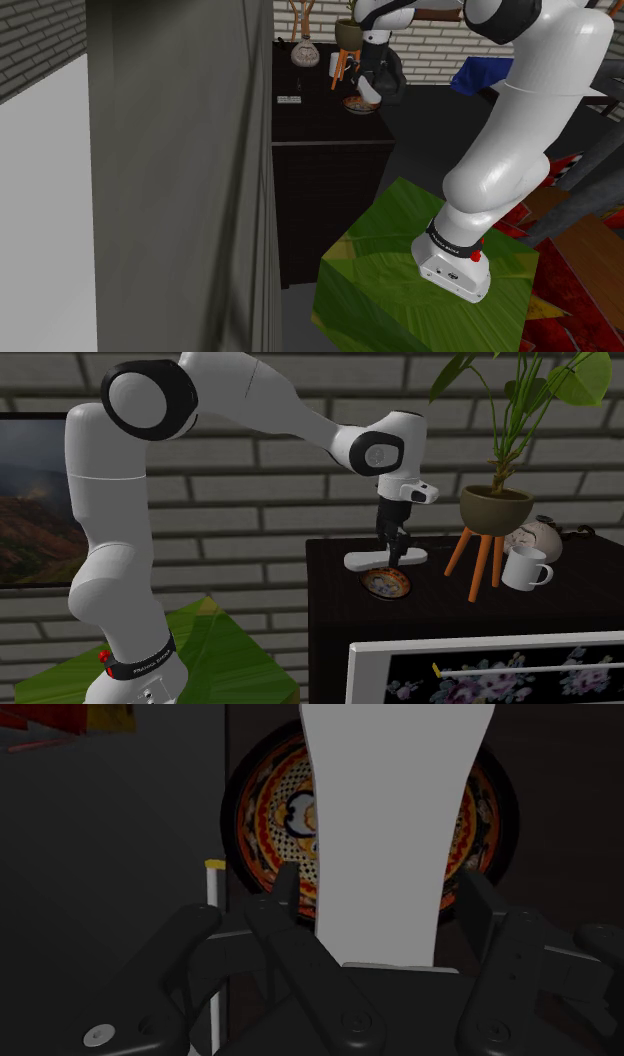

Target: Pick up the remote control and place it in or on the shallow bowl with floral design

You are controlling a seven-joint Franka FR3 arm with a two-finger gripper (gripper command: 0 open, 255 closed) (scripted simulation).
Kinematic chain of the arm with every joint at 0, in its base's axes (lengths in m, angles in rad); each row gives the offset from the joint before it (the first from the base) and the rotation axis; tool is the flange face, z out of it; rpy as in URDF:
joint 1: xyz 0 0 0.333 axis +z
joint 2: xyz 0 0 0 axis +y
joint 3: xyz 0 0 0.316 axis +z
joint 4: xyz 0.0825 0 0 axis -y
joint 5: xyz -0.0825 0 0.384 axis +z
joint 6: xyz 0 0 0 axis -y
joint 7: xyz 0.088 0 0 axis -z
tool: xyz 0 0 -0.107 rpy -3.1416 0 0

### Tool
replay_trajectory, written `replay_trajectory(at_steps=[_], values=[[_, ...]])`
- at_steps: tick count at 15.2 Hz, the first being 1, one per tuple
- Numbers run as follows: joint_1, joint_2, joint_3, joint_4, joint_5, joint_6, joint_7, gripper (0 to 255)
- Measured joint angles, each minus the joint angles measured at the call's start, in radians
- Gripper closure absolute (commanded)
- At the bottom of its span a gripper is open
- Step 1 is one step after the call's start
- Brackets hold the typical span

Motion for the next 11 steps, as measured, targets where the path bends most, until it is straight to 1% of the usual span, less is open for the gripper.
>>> replay_trajectory(at_steps=[9, 11], values=[[-0.002, 0.042, 0.002, -0.069, 0.010, 0.110, -0.009, 255], [-0.002, 0.044, 0.002, -0.077, 0.011, 0.120, -0.010, 255]])
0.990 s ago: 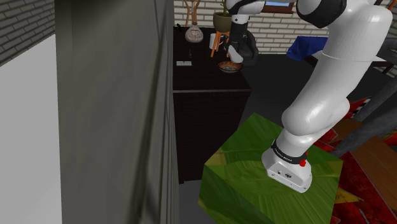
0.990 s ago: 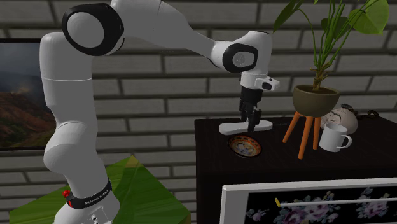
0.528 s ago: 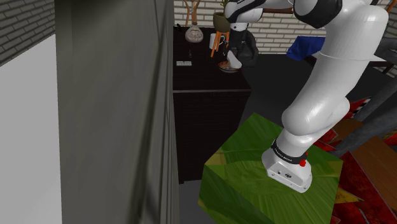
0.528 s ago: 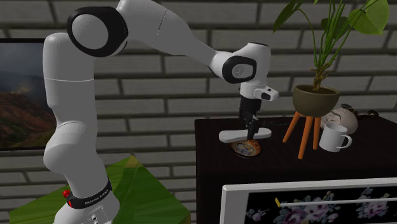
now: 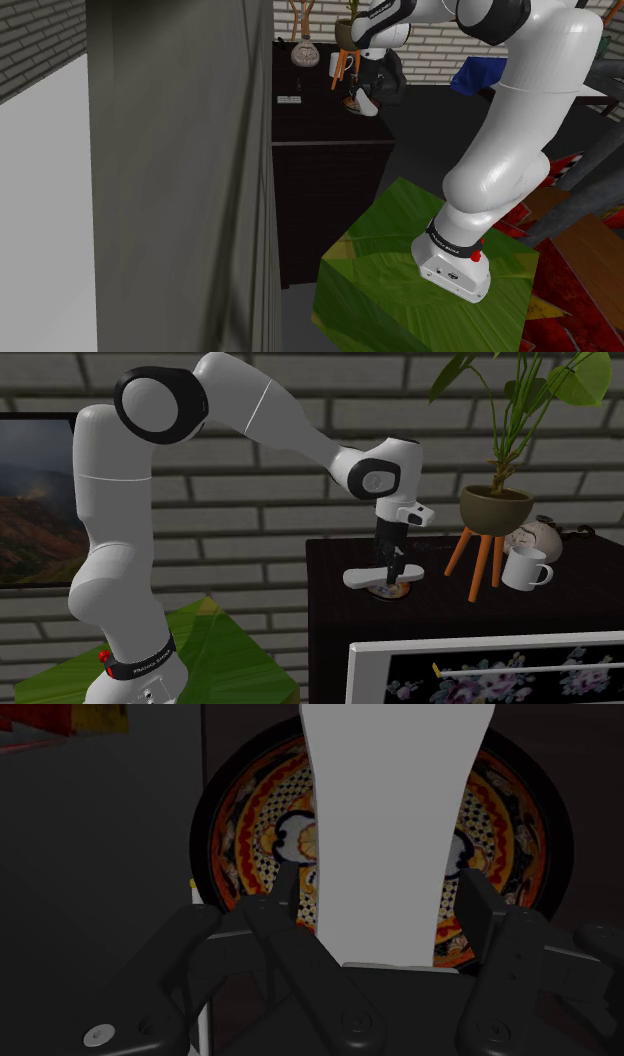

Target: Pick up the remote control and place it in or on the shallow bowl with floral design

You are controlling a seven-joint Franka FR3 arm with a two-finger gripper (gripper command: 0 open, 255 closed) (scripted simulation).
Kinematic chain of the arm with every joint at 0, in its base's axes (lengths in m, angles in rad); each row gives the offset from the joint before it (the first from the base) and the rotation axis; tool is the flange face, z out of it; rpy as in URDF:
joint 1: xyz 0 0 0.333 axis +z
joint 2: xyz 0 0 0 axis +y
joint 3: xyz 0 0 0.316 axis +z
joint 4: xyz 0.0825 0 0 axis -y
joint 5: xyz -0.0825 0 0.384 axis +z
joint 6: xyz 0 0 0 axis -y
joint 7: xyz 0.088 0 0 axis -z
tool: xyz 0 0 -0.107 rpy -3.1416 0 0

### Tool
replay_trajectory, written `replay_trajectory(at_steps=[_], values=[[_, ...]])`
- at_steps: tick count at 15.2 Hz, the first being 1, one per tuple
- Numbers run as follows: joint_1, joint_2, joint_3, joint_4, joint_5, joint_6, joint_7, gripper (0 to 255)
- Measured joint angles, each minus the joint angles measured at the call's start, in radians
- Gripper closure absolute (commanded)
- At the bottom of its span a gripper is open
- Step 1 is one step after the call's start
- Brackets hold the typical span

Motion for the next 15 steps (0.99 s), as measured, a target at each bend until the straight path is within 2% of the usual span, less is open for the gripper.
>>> replay_trajectory(at_steps=[5, 6, 12, 15], values=[[0.000, 0.000, 0.000, -0.001, 0.000, 0.003, -0.001, 255], [0.000, 0.000, 0.000, -0.001, 0.000, 0.003, -0.001, 0], [0.000, 0.001, 0.000, -0.001, 0.000, 0.003, -0.001, 0], [0.000, -0.019, -0.001, 0.051, -0.005, -0.067, 0.004, 0]])
